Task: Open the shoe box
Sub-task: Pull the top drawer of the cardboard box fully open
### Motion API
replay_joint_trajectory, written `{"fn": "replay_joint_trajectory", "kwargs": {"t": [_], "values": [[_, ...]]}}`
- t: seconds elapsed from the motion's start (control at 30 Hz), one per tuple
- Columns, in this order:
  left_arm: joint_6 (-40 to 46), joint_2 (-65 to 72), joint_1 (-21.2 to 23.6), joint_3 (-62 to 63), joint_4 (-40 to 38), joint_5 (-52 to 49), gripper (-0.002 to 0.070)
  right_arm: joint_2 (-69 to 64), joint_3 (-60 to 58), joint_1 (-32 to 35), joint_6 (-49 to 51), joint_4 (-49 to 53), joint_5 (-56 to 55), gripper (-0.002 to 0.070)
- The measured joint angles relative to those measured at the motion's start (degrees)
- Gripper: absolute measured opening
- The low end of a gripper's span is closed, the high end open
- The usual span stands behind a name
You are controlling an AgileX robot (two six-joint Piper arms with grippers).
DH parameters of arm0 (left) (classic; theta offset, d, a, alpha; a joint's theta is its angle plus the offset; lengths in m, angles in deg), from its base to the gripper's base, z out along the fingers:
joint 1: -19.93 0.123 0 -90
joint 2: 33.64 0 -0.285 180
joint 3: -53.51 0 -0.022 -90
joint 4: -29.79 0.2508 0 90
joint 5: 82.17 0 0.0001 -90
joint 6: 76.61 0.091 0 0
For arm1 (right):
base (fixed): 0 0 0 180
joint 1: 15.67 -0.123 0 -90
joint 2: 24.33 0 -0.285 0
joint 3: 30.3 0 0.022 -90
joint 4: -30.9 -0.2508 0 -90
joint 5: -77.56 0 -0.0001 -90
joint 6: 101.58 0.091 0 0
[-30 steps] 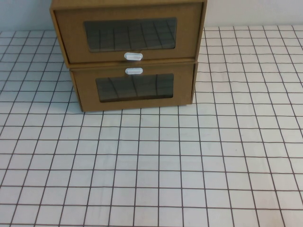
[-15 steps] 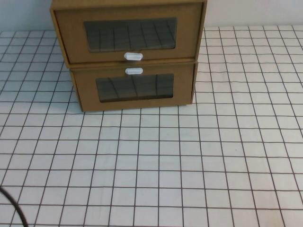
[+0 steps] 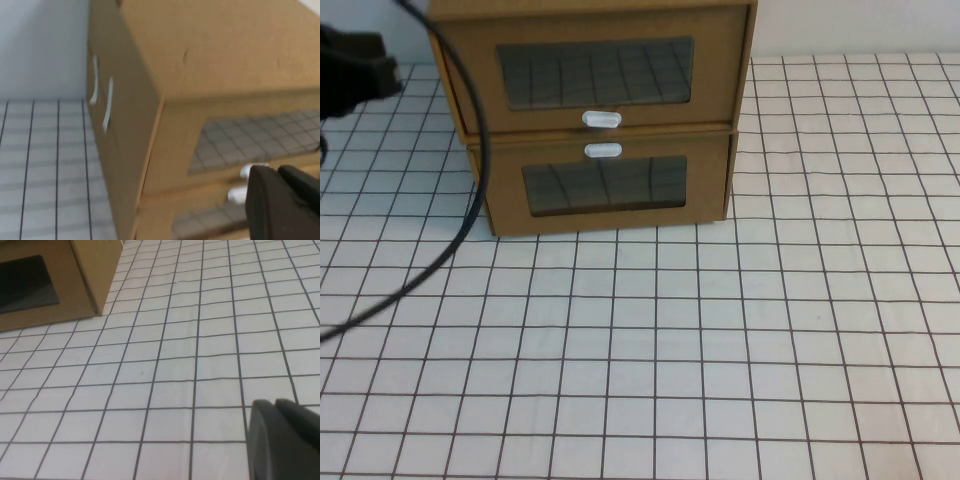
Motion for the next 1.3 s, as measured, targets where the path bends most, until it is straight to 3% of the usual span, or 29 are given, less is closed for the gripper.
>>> {"fn": "replay_joint_trajectory", "kwargs": {"t": [0.27, 0.6, 0.97, 1.13, 1.3], "values": [[6.49, 20.17, -0.35, 25.28, -1.61, -9.89, -0.0002, 0.0, 0.0, 0.0, 0.0, 0.0, 0.0, -0.0013], [11.9, 32.6, -0.35, 39.41, -8.74, -14.02, -0.0002, 0.0, 0.0, 0.0, 0.0, 2.31, 0.0, -0.0013], [11.19, 46.93, -0.35, 62.76, -10.72, -27.54, -0.0002, 0.0, 0.0, 0.0, 0.0, 2.53, 0.0, -0.0013], [9.58, 51.63, -0.35, 67.04, -10.72, -30.37, -0.0002, 0.0, 0.0, 0.0, 0.3, 1.15, -3.87, -0.0013], [9.3, 53.87, -0.35, 67.53, -10.72, -33.06, -0.0002, 0.0, 0.0, 0.0, 0.3, -6.73, -11.5, -0.0013]]}}
